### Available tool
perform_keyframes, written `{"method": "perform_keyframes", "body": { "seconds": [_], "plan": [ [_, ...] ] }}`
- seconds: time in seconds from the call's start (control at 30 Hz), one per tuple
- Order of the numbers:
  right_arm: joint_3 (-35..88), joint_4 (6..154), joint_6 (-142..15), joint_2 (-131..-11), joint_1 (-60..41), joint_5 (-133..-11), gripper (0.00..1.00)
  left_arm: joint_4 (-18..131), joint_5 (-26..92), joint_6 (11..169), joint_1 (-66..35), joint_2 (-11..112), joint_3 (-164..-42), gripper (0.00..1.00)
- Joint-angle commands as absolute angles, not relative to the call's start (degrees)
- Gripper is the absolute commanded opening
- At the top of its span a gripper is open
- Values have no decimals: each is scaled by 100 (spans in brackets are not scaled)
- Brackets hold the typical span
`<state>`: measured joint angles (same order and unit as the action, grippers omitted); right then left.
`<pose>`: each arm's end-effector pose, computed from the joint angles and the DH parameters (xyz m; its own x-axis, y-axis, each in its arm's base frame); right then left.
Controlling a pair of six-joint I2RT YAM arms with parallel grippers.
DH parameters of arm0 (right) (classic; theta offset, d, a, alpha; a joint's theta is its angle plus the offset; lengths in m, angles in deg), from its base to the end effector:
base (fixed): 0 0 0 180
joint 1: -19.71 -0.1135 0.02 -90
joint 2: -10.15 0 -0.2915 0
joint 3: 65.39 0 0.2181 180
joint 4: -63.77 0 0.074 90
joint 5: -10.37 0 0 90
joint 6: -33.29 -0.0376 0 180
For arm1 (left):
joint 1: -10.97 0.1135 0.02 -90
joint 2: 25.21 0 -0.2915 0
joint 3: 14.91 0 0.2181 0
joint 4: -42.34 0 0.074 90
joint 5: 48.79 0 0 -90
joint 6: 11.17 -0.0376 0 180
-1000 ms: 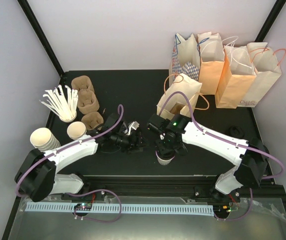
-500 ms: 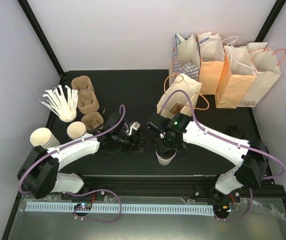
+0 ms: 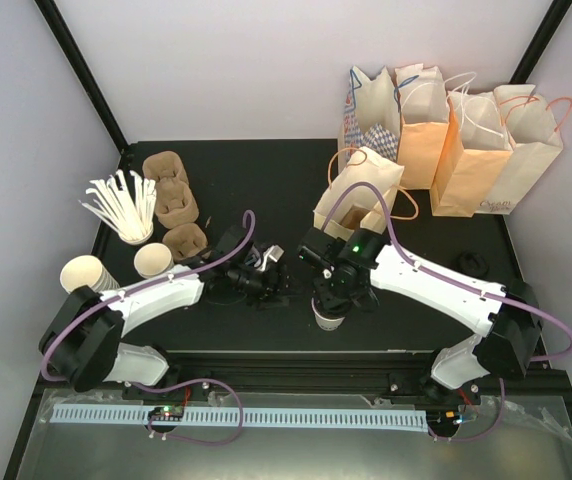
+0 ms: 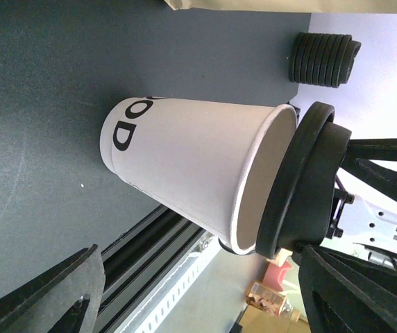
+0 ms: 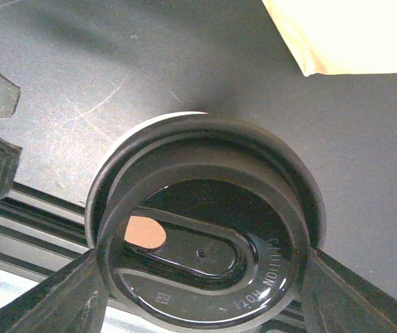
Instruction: Pack the takeout coffee
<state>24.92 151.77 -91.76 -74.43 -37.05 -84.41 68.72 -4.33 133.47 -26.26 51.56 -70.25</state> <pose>0.1257 0.1860 0.3150 -0.9198 -0.3594 -0.1575 -0.3654 0.9308 0.0096 0.1619 -0.1567 0.2432 -0.9982 0.0411 0.0426 -0.0150 0.5205 -0.8537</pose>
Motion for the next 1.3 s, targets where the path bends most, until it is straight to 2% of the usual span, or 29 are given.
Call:
{"method": "perform_keyframes", "body": {
  "seconds": [0.0,0.57,1.0,1.27],
  "plan": [
    [2398,14955,-9257,-7389,-3666,-8322,73,6674,-577,13298,-2695,5276,-7340,80],
    [2046,14779,-9231,-7532,-3660,-8220,73,6000,-912,13745,-2783,5540,-7291,69],
    [2741,15458,-9001,-7730,-3663,-8721,75,5917,-946,13772,-2837,5643,-7332,68],
    [2306,15073,-9094,-7593,-3654,-8373,77,5910,-946,13764,-2849,5651,-7341,68]
  ]
}}
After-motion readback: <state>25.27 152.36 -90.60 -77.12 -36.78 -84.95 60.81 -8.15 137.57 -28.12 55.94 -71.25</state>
